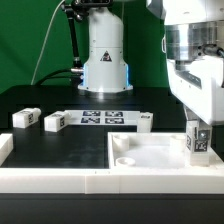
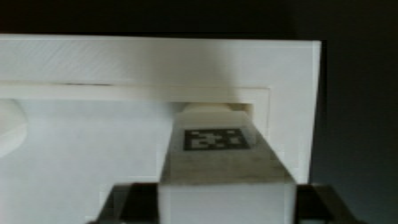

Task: Assemble one leg

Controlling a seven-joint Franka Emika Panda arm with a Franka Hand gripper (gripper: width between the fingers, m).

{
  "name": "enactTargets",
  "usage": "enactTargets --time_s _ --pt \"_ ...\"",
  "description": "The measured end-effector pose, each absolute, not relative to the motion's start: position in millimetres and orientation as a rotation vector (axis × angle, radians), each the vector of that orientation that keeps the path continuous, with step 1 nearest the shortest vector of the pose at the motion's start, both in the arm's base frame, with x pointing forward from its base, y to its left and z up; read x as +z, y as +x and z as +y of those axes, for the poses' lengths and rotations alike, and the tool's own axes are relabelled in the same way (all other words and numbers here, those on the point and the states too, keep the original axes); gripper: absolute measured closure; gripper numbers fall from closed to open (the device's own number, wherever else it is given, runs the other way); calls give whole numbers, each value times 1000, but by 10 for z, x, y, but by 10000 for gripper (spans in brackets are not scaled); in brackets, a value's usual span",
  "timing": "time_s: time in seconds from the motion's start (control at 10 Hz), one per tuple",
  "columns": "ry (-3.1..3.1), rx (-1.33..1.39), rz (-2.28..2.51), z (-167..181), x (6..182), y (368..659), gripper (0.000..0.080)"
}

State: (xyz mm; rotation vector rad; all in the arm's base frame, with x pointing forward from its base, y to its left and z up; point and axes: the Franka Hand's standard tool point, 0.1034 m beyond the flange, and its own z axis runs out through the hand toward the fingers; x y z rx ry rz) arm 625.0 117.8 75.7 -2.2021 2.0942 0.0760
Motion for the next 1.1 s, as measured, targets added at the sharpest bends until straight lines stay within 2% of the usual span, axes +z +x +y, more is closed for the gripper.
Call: enactTargets --time_s 0.1,0.2,0.3,0.4,0.5,1.1 --pt "-2252 73 2039 1179 756 6249 508" --pt "-2304 77 1984 1180 758 6250 336" --pt "-2378 79 1900 1176 758 6251 336" --pt "-2510 69 1718 1183 764 6255 194" --pt "-2584 84 1613 1206 769 6240 162" --pt "-2967 71 701 1241 785 6262 150"
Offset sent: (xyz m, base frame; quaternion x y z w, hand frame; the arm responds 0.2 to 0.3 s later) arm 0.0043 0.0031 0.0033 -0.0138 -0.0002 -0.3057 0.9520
